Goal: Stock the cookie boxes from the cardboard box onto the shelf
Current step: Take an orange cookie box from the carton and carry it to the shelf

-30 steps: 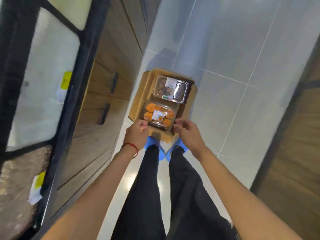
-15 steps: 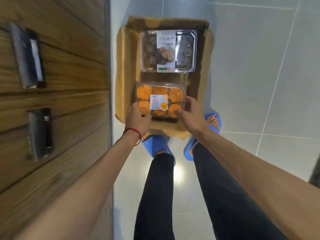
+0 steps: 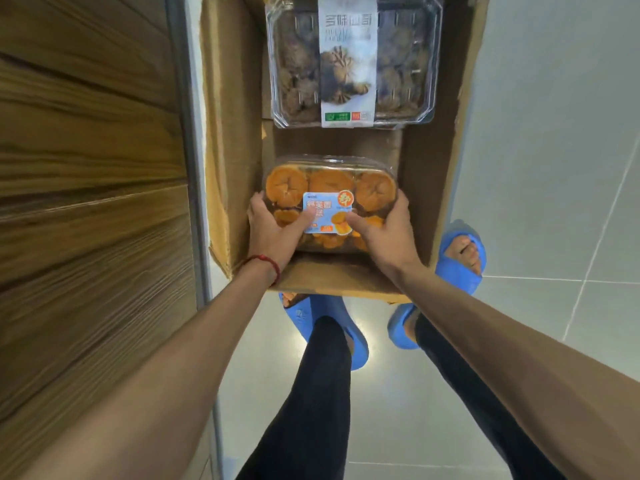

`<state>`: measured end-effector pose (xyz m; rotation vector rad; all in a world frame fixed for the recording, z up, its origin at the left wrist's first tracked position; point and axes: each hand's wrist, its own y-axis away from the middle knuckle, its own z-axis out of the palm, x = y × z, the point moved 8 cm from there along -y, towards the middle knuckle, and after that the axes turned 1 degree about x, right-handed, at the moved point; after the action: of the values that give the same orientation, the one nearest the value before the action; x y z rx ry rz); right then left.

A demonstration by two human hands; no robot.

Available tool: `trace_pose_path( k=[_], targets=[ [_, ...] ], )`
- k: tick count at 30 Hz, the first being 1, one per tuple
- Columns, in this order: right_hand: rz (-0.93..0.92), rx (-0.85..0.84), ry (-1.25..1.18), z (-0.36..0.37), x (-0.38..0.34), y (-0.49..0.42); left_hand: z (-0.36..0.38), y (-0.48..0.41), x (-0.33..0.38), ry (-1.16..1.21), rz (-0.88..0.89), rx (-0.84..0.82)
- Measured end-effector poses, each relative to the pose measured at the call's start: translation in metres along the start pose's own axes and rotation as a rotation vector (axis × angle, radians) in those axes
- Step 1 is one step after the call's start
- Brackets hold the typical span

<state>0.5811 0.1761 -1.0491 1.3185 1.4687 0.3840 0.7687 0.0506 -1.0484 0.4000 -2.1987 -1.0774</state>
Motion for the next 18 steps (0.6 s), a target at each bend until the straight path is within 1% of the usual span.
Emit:
trace_pose_path(
  k=[4,6,10,15,18],
  targets=[
    [-0.031,-0.009,0.106,0.002,-0.011,0.000,0.000,-0.004,-0.002,0.036,-0.091,-0.027],
    [-0.061,-0.050,0.150,0.000,-0.012,-0.006,-0.003,-0.007,-0.003,0.018,-0.113,-0.036],
    [-0.010,-0.162,0.115,-0.002,-0.003,-0.017,0.000,-0.008,-0.005,-0.027,-0.102,-0.039],
    [-0.024,-0.159,0.060,-0.012,-0.008,-0.013,-0.003,0.007,0.002,-0.052,-0.076,0.027],
    [-0.031,-0.179,0.036,-0.027,-0.018,0.005,-0.011,0.033,0.013,-0.016,-0.072,0.036]
  ],
)
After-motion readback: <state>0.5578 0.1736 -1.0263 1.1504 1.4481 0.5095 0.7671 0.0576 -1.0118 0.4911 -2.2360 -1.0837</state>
